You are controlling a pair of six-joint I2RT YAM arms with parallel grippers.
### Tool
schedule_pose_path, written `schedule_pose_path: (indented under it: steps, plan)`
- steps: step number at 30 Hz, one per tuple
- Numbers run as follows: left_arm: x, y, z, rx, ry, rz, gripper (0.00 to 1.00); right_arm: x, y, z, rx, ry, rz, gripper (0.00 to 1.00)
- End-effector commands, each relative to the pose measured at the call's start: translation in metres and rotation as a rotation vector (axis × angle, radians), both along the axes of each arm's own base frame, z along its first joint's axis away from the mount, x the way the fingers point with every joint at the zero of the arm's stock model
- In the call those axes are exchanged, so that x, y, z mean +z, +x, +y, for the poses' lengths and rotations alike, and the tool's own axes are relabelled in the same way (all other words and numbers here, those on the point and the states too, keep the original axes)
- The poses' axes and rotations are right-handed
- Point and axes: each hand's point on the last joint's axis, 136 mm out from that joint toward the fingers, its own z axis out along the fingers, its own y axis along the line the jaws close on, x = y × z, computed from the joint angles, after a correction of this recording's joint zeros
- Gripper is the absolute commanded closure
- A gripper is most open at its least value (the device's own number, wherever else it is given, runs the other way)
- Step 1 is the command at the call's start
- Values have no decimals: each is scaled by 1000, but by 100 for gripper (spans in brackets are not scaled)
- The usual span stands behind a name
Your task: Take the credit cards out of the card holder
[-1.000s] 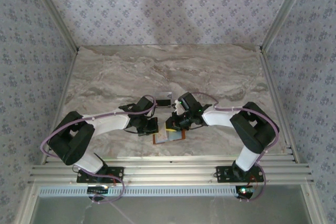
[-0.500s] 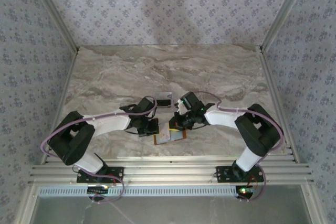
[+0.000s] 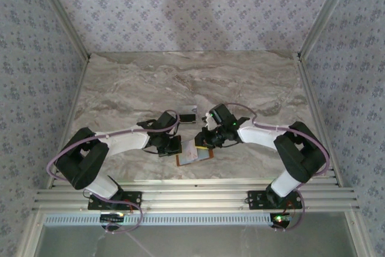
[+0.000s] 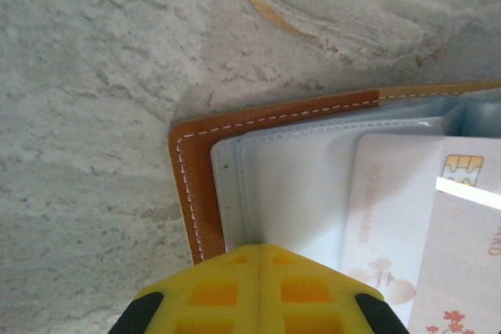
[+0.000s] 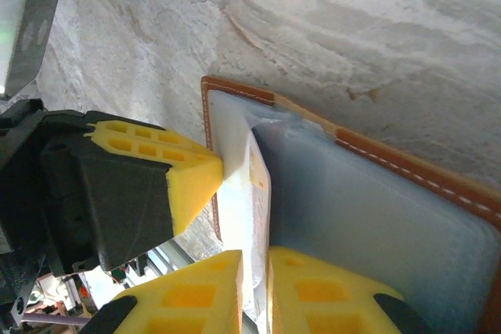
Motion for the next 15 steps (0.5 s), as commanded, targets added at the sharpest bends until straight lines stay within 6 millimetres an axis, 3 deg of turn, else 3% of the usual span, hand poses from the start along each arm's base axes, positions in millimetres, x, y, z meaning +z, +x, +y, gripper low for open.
schedule_pose_path:
  steps: [1,11,15]
  plan:
    - [-12,-9,9,0,64,47,100,8,-2,11,23,33,2,84]
    - [-10,-8,8,-6,60,45,100,-4,1,4,1,-38,1,94]
    - [-11,-9,9,-5,63,43,100,-3,3,-14,-9,-128,-36,99]
